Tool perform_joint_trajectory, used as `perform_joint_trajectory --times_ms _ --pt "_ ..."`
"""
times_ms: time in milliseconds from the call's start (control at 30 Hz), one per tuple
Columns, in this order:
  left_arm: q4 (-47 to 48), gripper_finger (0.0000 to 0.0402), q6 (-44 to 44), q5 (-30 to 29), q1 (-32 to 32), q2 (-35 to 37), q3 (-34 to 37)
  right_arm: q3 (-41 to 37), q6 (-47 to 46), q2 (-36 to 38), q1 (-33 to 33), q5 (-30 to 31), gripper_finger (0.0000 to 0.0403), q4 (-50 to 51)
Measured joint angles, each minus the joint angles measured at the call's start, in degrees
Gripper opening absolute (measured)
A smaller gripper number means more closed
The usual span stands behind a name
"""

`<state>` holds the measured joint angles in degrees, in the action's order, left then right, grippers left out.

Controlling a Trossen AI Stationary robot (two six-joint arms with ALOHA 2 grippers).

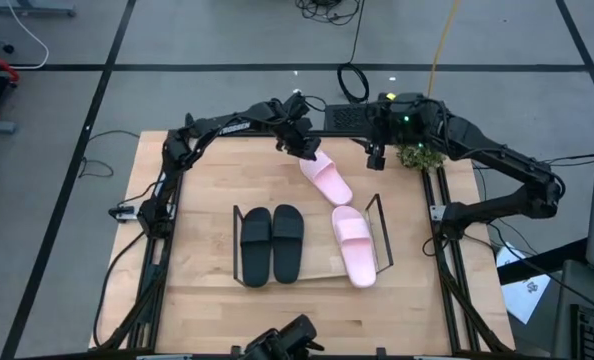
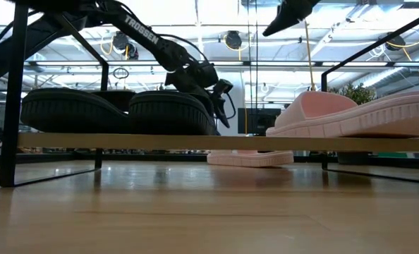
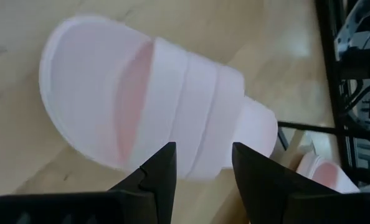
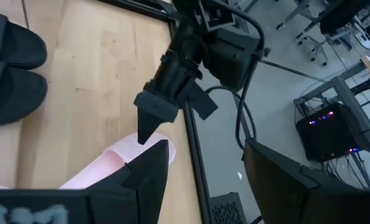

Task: Pick and place slides into the shelf
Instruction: Put the pink slides on the shelf

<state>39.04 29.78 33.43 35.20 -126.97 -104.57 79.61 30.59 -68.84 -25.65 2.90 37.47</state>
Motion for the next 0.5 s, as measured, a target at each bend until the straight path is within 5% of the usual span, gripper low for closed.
perform_joint_trajectory --times_ms 500 --pt "-0.14 0.0149 0.35 -2.51 -0.17 -3.16 -0.11 0.0 -0.39 0.0 3.4 0.07 0.0196 -0.88"
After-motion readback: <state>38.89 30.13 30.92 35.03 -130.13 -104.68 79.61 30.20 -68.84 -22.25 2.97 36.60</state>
